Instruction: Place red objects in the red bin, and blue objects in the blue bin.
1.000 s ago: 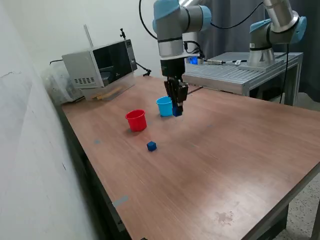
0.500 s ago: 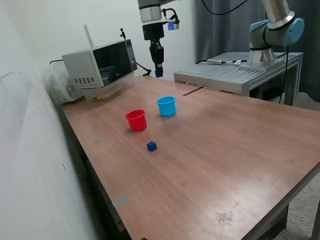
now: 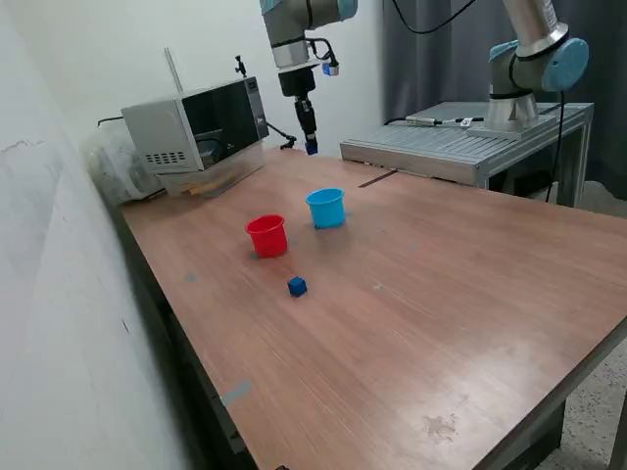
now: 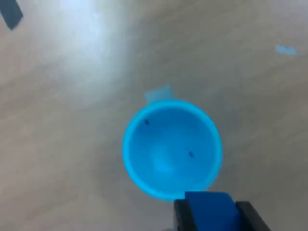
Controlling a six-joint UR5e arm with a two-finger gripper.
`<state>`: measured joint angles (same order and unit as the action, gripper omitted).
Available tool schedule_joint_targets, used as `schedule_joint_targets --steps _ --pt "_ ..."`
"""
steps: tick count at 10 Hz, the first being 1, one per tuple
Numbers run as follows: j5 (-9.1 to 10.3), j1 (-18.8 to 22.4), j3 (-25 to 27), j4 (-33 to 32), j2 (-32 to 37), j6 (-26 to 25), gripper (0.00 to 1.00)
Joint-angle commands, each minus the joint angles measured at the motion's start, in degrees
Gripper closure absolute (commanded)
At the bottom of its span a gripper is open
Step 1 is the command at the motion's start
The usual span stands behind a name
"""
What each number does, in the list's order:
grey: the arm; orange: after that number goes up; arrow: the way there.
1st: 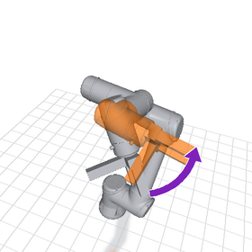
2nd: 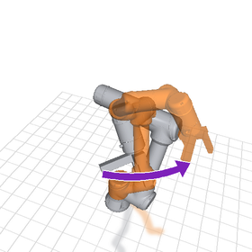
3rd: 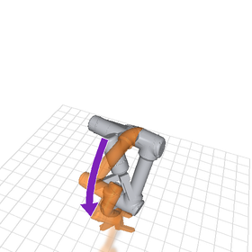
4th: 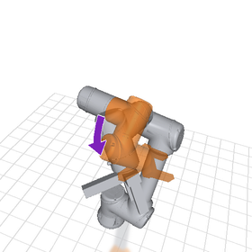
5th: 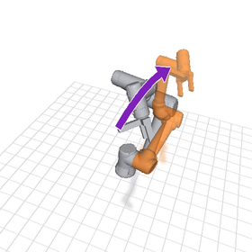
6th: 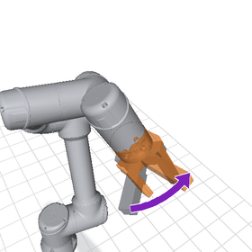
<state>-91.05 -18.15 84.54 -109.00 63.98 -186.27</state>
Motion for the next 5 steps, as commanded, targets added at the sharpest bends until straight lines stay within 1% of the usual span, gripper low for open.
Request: schedule_joint_targets --steps 1,5 --pt "-0.18 -0.6 5.4 -3.0 0.2 0.8 1.0" --pt "-0.01 -0.1 7.4 -7.6 -1.2 0.9 1.0"
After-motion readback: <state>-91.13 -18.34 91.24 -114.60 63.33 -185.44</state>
